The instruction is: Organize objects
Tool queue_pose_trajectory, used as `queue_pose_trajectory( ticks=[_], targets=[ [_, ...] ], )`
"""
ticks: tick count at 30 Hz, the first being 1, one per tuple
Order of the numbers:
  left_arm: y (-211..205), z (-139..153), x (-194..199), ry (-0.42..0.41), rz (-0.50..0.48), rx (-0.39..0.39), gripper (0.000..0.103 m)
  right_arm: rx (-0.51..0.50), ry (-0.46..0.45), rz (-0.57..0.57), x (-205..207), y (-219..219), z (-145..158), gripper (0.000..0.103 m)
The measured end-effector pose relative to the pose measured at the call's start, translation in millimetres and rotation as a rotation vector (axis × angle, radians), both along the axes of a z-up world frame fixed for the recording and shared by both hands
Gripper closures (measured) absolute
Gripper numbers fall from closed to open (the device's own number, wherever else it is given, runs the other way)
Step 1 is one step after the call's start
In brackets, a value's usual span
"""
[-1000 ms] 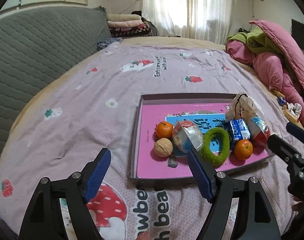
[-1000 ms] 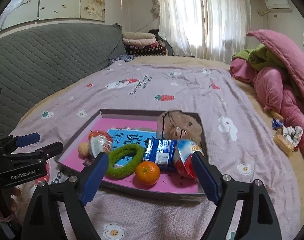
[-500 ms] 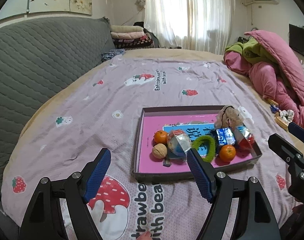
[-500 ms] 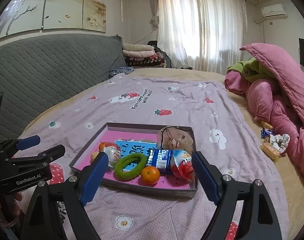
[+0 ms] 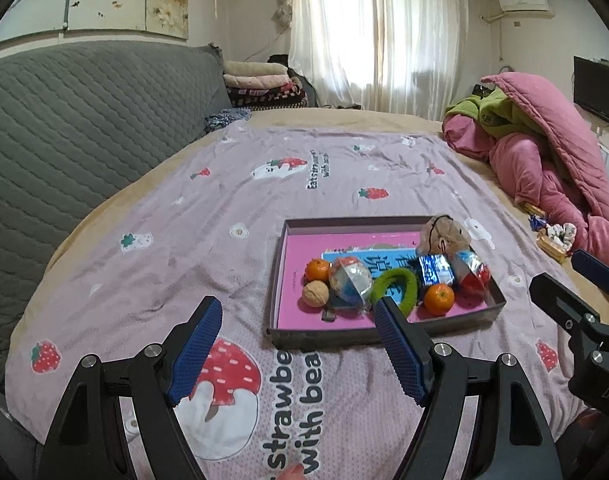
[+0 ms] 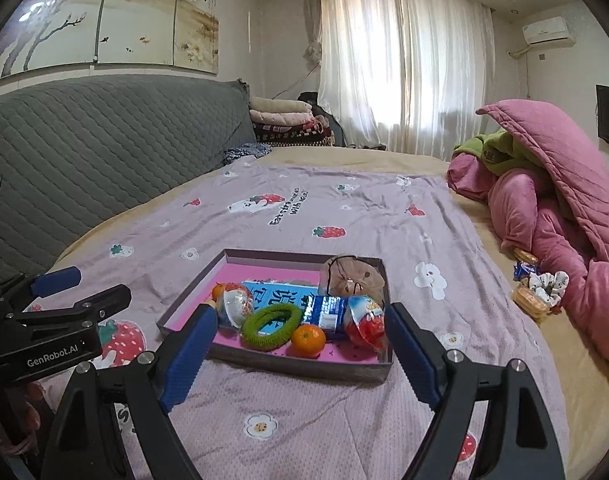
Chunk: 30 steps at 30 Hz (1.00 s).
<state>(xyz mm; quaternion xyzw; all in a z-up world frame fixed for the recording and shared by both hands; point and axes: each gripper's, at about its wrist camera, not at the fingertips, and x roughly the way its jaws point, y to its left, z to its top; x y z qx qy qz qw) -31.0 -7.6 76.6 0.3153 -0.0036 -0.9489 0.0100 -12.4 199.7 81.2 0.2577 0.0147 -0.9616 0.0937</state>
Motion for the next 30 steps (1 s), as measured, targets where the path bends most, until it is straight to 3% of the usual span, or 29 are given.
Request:
queue_pose_trajectory(
  ticks=[12, 30],
  targets=[
    [-4.5, -49.2, -4.1, -0.075, 0.018, -0.018, 0.023, 0.045, -0.049, -0.023, 3.1, 3.0, -40.5, 0.018],
    [-17.6, -81.9, -18.6, -0.122, 0.026, -0.011, 0.023, 0.047, -0.095, -0.048, -9.3, 19.3, -74.6, 0.018]
  ],
)
